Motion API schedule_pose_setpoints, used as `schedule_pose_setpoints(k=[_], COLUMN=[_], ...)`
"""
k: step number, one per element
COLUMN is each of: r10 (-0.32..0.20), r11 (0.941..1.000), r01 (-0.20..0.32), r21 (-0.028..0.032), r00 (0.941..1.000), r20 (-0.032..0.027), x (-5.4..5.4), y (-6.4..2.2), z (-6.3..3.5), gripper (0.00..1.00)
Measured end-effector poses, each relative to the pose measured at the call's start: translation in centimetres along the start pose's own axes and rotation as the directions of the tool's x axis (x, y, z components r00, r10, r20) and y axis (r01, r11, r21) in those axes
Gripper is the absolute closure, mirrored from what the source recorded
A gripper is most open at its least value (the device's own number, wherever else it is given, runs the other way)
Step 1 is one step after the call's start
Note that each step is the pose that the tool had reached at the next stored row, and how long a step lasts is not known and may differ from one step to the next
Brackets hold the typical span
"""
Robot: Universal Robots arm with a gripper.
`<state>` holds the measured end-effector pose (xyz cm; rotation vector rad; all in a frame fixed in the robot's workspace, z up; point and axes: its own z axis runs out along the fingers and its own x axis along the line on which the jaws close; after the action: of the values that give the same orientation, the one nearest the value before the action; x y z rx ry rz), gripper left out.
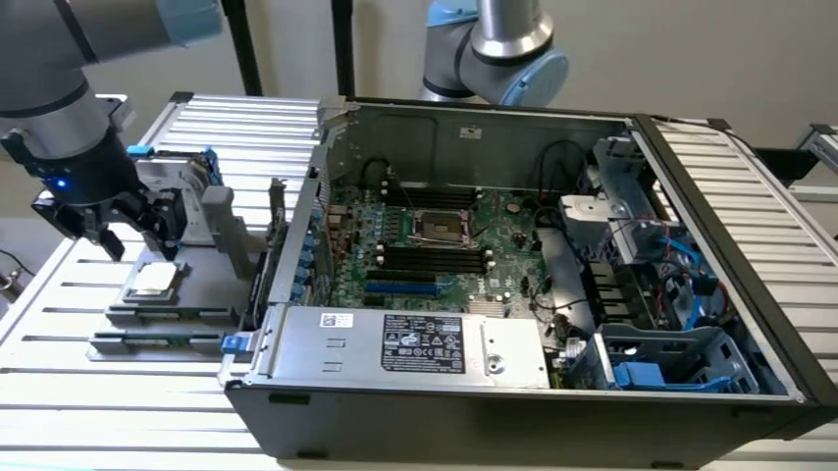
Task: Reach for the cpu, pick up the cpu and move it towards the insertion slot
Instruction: 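Pick up the cpu and move it towards the insertion slot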
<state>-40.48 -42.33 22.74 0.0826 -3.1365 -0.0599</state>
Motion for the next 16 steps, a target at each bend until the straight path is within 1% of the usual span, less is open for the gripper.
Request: schedule_pose_setpoints(k=[6,16], r10=[0.000,0.001], r11=[1.0000,1.0000], r01=[0.000,-0.001], r21=[0.0000,0.0004], r00=[1.0000,1.0000], r20=[0.0001,0.0000], x=[0.0,0.0], y=[-0.36,-0.47], z=[1.09,2.80], gripper=[0.33,0.33])
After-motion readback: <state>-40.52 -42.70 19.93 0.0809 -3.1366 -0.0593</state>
